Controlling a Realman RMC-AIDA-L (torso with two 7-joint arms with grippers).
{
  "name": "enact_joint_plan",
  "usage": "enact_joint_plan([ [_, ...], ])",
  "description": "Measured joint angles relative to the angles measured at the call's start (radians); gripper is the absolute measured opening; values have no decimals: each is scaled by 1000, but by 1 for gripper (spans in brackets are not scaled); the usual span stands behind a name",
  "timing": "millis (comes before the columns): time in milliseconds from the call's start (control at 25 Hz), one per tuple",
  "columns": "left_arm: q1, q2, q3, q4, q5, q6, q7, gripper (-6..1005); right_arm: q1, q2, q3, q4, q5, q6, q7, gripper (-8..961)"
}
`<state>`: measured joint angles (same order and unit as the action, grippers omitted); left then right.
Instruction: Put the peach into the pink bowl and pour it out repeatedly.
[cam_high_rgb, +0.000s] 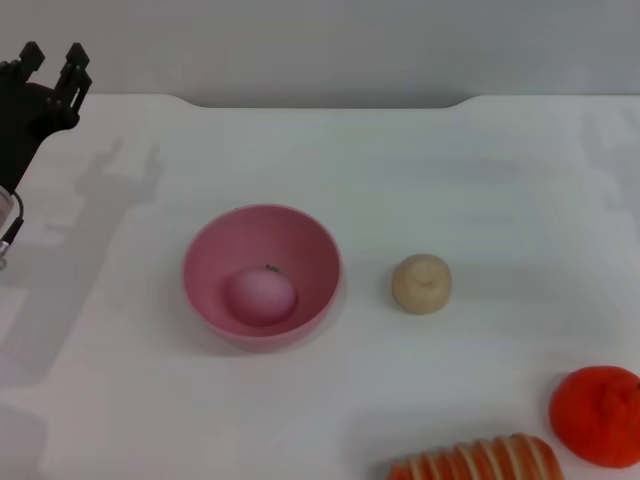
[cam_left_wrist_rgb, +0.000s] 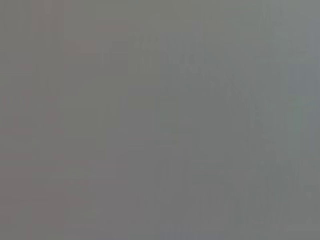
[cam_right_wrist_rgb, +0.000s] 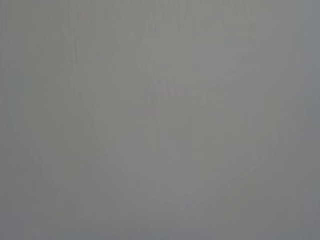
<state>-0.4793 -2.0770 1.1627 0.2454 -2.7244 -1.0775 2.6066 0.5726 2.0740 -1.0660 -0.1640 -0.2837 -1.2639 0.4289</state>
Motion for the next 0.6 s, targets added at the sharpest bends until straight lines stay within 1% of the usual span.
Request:
enact_joint_plan([
  [600,1,-1,-4,-14,0,7,-4,545,1,2,0,0,1,2,1,618],
])
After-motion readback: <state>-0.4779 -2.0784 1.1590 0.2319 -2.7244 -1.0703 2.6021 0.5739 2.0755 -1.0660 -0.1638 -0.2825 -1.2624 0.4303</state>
